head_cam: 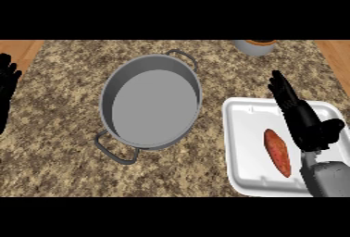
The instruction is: Pick the sweet potato from the tray and place it in the pot
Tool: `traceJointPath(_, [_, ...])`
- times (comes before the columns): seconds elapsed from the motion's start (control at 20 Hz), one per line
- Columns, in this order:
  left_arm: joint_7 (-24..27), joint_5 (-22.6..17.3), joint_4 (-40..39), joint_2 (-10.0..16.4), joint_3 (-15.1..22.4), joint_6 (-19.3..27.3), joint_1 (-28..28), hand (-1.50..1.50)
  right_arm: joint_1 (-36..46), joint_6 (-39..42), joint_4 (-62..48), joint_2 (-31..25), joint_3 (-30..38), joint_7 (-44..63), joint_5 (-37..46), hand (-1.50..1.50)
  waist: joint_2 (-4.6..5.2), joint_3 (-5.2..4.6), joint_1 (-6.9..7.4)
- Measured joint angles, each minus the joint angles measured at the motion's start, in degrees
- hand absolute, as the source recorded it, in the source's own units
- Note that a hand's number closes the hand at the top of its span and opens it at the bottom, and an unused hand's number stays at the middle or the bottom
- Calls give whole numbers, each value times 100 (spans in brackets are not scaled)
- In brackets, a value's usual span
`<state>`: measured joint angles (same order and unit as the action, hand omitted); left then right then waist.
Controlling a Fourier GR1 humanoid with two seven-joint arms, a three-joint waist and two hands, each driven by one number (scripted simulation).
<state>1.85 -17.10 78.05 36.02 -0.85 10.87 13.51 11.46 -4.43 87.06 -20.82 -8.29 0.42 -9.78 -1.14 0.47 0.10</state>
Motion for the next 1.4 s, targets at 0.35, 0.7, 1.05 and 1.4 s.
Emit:
traceJointPath(0.35, [-135,315,12,-93,217,133,-614,0,-860,147,-575,-963,769,442,-41,-150,114,-61,-111])
traceJointPath(0.7, [-421,438,232,-313,495,224,-1157,0,-2048,-1085,-444,-1405,1263,-1229,1230,-150,76,-48,-176])
traceJointPath(1.05, [-606,779,687,-572,648,322,-1435,0,-2767,-539,351,-1787,1567,-1032,1243,-150,98,-50,-59])
traceJointPath(1.4, [-601,864,718,-639,624,227,-1462,0,-2142,417,1057,-2456,1107,829,1381,-150,118,-57,47])
